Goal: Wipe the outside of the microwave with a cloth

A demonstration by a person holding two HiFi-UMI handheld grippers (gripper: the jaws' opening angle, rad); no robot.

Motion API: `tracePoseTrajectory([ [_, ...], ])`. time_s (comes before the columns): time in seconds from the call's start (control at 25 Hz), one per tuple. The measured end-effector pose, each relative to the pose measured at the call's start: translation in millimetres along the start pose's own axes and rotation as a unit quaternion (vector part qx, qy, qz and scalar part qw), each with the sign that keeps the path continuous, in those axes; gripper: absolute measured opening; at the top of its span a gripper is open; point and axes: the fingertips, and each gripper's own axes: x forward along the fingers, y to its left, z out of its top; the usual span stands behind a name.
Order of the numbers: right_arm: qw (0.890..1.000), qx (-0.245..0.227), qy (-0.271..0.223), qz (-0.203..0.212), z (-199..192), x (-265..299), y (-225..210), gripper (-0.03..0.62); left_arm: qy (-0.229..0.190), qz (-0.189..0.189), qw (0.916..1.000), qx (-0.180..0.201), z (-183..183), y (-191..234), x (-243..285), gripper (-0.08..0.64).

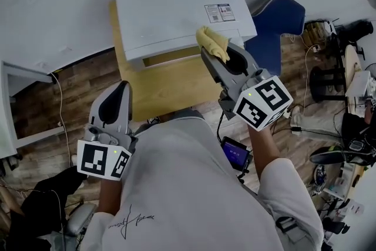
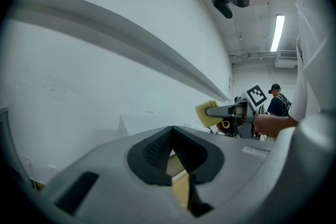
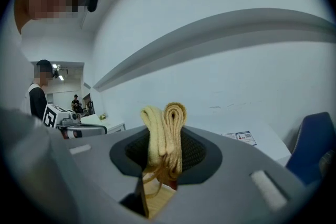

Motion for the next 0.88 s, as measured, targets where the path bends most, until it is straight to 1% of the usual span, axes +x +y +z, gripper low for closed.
tracePoseTrajectory([
  [0.16,1.0,0.01,-0.019,-0.016,4.5,-18.4,-1.2,0.121,0.004,0.004,1.0,-0.001,0.4,-1.8,-0.8,-0.005],
  [0.32,0.999,0.025,-0.024,-0.018,5.4,-36.7,6.6,0.121,0.004,0.007,1.0,0.003,6.3,-3.8,-0.6,-0.006],
  [0.52,0.999,-0.013,-0.031,-0.024,3.7,-51.9,19.3,0.12,0.003,0.016,0.9999,0.002,11.3,-3.5,-2.2,-0.006],
  [0.72,0.999,-0.018,-0.023,-0.029,-5.5,-54.7,19.2,0.117,0.004,0.035,0.9994,-0.003,11.0,-1.0,-4.3,-0.006],
  [0.88,0.999,-0.028,-0.018,-0.031,-10.0,-52.2,18.5,0.117,0.008,0.037,0.9993,0.001,10.1,0.7,-1.1,-0.006],
])
